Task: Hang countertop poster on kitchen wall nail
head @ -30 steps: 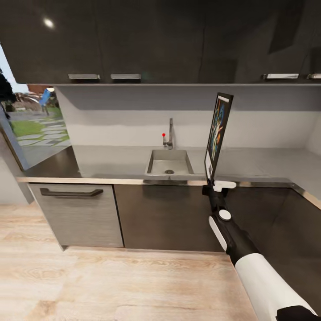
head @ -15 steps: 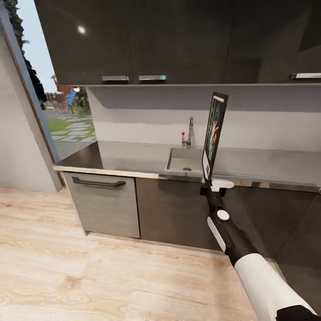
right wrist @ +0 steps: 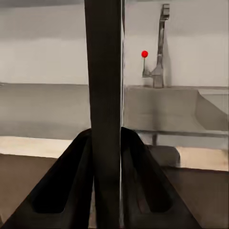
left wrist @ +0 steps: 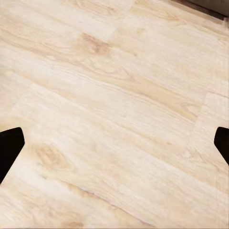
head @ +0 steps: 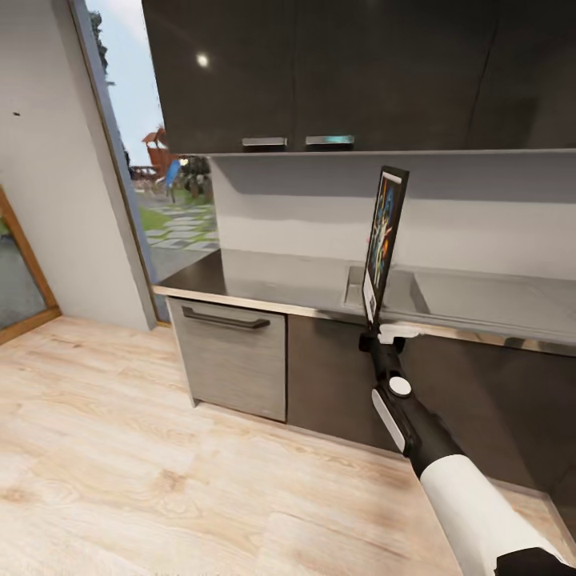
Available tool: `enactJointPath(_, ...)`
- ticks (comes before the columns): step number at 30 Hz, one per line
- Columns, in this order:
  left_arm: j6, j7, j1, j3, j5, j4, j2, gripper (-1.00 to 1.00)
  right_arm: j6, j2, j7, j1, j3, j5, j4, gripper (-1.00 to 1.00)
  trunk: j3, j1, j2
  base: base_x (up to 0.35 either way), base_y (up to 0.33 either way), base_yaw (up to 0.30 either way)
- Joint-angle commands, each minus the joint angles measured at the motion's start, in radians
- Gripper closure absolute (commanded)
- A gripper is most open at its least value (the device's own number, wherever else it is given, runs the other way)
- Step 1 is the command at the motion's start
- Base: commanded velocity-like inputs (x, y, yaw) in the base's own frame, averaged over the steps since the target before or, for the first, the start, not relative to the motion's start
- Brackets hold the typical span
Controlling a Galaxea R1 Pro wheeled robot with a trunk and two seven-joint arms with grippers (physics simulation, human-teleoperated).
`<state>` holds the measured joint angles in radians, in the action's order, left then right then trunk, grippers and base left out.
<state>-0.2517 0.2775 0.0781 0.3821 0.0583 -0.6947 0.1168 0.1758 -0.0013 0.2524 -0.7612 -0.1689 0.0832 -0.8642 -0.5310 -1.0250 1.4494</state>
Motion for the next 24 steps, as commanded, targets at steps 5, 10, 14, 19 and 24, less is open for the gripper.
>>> enactJointPath(5,-0.001,0.008,0.000,0.005,0.006,0.000,0.000,-1.00,0.006,0.000,0.002,-0.001,-0.004,0.010,0.002,1.00,-0.001,0.000,0.001,-0.001,0.153,0.290)
enactJointPath(10,-0.001,0.008,0.000,0.006,0.006,0.000,0.000,-1.00,0.005,0.000,0.002,-0.001,-0.004,0.010,0.001,1.00,-0.001,0.000,0.001,0.000,0.088,0.291)
enactJointPath(14,-0.001,0.008,0.000,0.007,0.006,0.000,0.000,-1.00,0.005,0.000,0.002,-0.001,-0.004,0.010,0.001,1.00,-0.001,0.000,0.001,-0.006,0.226,0.291)
enactJointPath(19,-0.001,0.008,0.000,0.008,0.006,0.000,0.000,-1.00,0.005,0.000,0.002,-0.001,-0.004,0.010,0.002,1.00,-0.001,0.000,0.001,-0.067,0.243,0.291)
enactJointPath(24,-0.001,0.008,0.000,0.011,0.006,0.000,0.000,-1.00,0.005,0.000,0.002,-0.001,-0.004,0.010,0.002,1.00,-0.001,0.000,0.001,-0.021,0.068,0.291)
